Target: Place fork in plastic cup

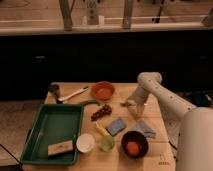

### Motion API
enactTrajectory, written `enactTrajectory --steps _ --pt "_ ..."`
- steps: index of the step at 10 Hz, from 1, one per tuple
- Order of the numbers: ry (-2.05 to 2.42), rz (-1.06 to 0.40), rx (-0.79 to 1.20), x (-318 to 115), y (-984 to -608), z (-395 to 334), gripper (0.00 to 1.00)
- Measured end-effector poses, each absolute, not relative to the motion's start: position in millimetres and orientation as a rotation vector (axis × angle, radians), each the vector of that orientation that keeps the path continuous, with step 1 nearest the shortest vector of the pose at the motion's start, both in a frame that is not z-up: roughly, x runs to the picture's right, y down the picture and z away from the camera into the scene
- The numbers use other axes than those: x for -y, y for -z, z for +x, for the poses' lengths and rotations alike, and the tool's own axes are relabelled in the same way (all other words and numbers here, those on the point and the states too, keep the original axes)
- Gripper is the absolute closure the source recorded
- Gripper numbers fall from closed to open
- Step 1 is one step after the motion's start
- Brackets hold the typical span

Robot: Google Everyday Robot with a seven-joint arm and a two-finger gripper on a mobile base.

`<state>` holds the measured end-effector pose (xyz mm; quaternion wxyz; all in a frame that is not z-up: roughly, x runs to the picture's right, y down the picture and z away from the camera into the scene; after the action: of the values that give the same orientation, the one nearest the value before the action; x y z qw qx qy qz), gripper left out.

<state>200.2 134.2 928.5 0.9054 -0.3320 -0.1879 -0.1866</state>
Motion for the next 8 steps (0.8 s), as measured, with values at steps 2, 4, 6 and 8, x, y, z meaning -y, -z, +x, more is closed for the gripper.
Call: enactTrajectory --steps 2,4,6,8 --pt "0.369 -0.680 0.390 -131.5 -931.6 202.2 0.59" --pt "0.372 -0.677 0.386 -129.1 -931.7 203.0 0.80" --pt "0.372 -0.682 0.380 -128.8 -929.0 208.7 0.98" --pt "0.372 -0.684 0.379 -128.9 -928.6 209.1 1.00"
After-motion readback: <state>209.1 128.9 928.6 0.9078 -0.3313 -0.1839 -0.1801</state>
